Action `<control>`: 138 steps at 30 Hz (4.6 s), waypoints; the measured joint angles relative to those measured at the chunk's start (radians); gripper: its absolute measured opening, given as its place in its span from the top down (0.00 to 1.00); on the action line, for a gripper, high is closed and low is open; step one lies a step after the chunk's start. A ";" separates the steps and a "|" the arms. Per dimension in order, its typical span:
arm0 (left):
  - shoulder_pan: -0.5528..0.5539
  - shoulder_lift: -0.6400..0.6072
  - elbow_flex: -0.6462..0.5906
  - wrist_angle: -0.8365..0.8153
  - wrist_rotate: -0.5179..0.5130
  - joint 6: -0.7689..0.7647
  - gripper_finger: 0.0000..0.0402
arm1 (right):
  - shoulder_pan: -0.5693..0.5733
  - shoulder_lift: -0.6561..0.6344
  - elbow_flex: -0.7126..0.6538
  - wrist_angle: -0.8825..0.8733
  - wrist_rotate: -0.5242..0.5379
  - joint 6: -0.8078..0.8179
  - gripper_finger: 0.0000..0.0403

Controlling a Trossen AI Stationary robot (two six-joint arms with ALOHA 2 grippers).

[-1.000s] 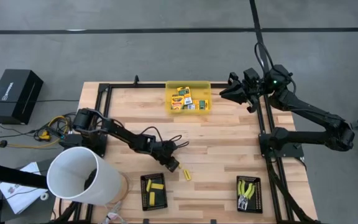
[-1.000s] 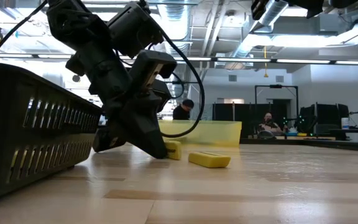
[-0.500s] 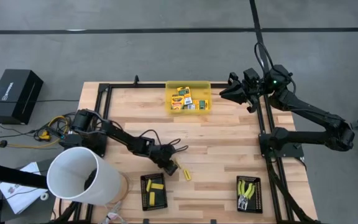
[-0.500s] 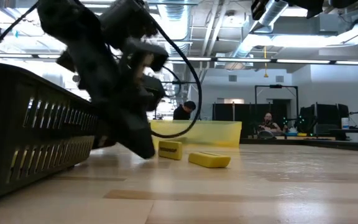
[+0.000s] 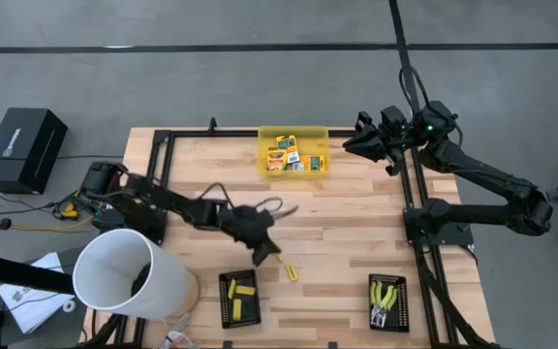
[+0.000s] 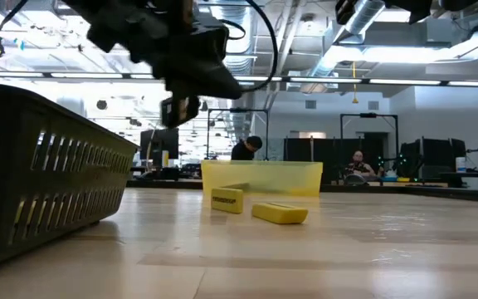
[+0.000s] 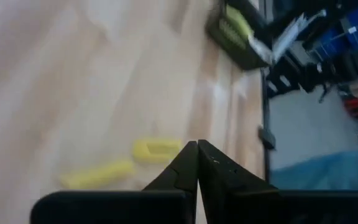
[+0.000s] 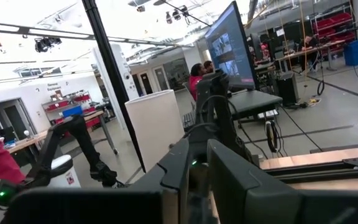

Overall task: Pick & Place School Supplies
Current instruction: Put the yellow eraser into the left black bin

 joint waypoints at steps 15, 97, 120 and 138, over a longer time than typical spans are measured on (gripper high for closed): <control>0.150 -0.008 0.021 -0.183 0.111 0.600 0.54 | -0.001 0.000 0.000 0.001 0.095 0.107 0.87; 0.144 0.133 0.153 -0.361 0.033 0.869 0.94 | 0.003 0.008 0.000 -0.001 0.177 0.128 0.87; -0.140 -0.147 0.154 -0.744 0.183 0.752 0.94 | 0.002 0.007 0.000 0.016 0.090 0.105 0.87; -0.224 0.110 0.154 -0.657 0.220 0.710 0.77 | 0.003 0.008 0.000 0.015 0.076 0.131 0.87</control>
